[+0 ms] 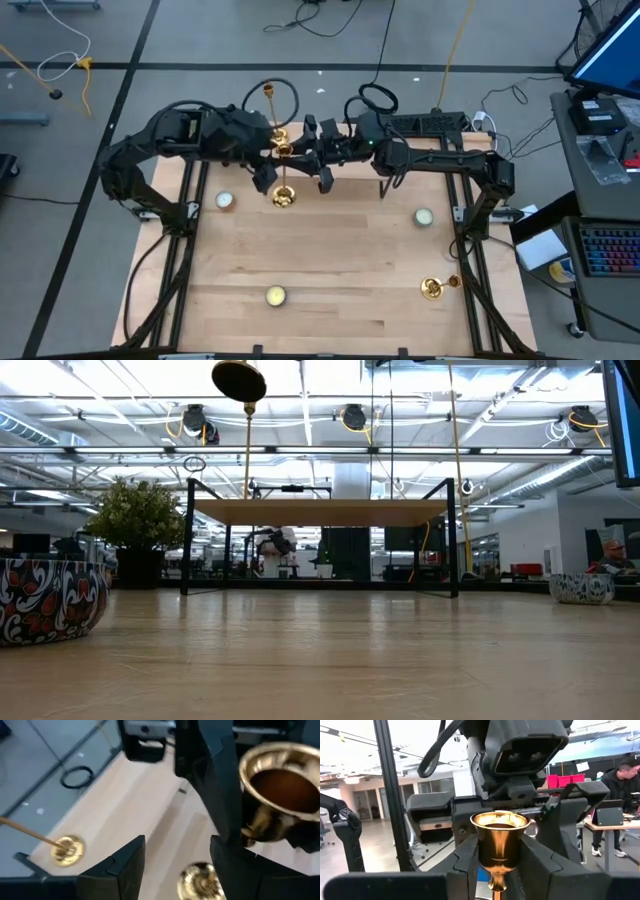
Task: Pick & Place candle stick holders
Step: Put the left gold candle holder on the shelf
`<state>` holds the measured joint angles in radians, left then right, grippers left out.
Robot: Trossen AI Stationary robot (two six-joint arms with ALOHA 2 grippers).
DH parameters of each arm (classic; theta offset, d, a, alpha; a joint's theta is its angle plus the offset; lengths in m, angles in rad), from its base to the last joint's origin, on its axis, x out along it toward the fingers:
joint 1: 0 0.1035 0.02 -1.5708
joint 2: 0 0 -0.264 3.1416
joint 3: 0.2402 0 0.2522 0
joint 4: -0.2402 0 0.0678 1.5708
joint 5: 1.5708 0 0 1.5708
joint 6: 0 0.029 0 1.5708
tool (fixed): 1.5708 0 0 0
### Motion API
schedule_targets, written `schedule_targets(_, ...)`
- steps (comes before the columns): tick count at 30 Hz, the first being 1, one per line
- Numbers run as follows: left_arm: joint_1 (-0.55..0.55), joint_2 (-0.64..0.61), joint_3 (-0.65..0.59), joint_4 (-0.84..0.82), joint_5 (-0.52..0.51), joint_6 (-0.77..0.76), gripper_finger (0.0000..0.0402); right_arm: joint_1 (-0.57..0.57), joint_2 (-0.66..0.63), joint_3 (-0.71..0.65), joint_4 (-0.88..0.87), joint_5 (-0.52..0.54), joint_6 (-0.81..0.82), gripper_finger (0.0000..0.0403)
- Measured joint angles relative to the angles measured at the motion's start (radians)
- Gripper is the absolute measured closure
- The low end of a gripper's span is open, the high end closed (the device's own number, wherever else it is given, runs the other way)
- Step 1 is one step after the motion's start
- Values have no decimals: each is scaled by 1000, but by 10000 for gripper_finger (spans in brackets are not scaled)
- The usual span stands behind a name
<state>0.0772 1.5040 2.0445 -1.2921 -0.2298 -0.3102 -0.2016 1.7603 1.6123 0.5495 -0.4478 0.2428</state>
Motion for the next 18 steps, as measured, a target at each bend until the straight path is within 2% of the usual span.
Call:
schedule_targets(6, 0, -37, 0, -75, 21, -41, 179, -1, 0, 0, 0, 2, -1, 307)
schedule_targets(13, -9, -55, 1, 1, 128, -39, 179, -2, 0, 0, -1, 3, -1, 307)
schedule_targets(18, -24, -52, 1, 9, 135, -39, 179, -2, 0, 0, 0, 8, -20, 307)
